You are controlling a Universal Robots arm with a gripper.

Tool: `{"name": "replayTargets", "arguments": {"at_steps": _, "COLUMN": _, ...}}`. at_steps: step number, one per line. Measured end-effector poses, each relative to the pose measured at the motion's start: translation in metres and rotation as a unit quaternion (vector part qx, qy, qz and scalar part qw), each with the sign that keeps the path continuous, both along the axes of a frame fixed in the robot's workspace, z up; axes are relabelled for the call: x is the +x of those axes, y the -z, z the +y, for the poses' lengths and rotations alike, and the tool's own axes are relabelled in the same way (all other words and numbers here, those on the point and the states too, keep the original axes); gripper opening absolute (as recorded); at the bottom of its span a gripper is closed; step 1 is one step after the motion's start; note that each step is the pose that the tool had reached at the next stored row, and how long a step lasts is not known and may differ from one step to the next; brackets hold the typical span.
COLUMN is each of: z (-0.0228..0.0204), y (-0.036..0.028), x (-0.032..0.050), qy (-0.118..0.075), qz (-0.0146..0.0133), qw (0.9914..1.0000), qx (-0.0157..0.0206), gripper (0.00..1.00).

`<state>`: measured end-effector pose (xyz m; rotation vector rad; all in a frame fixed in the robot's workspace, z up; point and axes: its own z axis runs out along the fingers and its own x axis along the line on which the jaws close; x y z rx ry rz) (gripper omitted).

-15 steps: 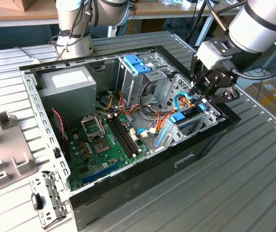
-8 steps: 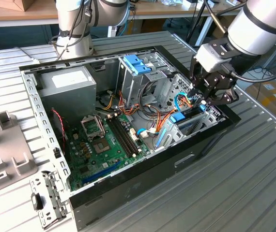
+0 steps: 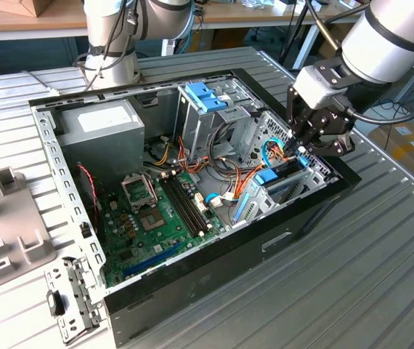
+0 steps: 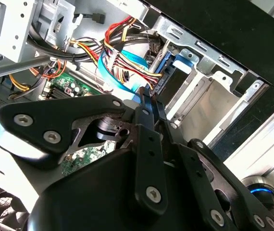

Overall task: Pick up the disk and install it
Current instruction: 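Insert the second disk wire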

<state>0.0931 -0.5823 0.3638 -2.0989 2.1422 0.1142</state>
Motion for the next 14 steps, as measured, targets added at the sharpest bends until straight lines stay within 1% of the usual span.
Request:
{"name": "replayTargets", "arguments": {"at_steps": 4, "z": -0.0031, "y": 0.0005, "x": -0.0016, "qy": 0.0, "qz": 0.0, "qw": 1.0, "qx": 0.0, "gripper": 0.16}}
{"name": "replayTargets", "arguments": {"at_steps": 7, "z": -0.0059, "y": 0.0028, "x": -0.0018, "qy": 0.0, "qz": 0.0, "qw": 1.0, "qx": 0.0, "gripper": 0.16}}
{"name": "replayTargets", "arguments": {"at_steps": 14, "z": -0.0066, "y": 0.0044, "x": -0.0027, "qy": 0.0, "qz": 0.0, "qw": 1.0, "qx": 0.0, "gripper": 0.16}}
